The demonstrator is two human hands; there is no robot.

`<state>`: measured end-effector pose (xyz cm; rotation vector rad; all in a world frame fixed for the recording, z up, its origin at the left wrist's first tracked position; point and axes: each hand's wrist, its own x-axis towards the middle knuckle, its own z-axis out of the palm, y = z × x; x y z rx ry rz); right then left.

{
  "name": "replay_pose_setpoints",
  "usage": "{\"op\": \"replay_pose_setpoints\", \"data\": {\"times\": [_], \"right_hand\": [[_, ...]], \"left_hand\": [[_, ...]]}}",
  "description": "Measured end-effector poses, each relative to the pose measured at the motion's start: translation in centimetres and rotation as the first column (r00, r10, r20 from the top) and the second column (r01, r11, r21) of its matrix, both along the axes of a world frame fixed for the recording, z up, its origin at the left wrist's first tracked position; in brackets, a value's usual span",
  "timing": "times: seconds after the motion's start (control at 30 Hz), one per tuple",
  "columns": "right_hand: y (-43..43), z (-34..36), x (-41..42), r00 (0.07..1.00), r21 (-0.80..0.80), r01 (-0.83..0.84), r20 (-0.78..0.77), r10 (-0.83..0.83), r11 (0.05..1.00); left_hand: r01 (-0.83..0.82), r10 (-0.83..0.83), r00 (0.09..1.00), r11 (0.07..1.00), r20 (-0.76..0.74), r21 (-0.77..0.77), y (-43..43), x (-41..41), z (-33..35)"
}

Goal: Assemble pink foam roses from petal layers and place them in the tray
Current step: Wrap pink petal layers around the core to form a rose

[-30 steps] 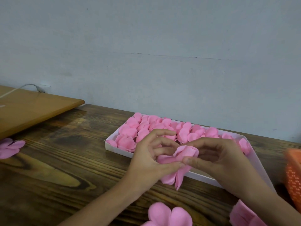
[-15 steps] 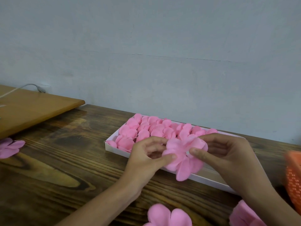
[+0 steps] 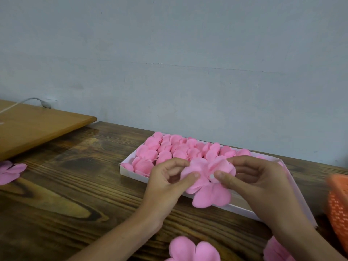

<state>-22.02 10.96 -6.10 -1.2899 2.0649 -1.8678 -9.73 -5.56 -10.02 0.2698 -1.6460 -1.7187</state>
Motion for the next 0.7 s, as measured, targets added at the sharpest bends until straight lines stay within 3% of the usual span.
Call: {"op": "replay_pose_setpoints", "data": {"times": [0.33, 0.7], "right_hand": [[-0.17, 0.24, 0.13, 0.985, -0.004, -0.170, -0.028, 0.170, 0.985], [0.30, 0.24, -0.64, 0.999, -0.036, 0.037, -0.035, -0.039, 0.999]], "left_hand": [[-0.035, 0.035, 0.999, 0.997, -0.002, -0.064, -0.07, 0.20, 0.11], [-0.017, 0.020, 0.999, 0.999, 0.045, -0.049, -0.63, 0.06, 0.08]]}}
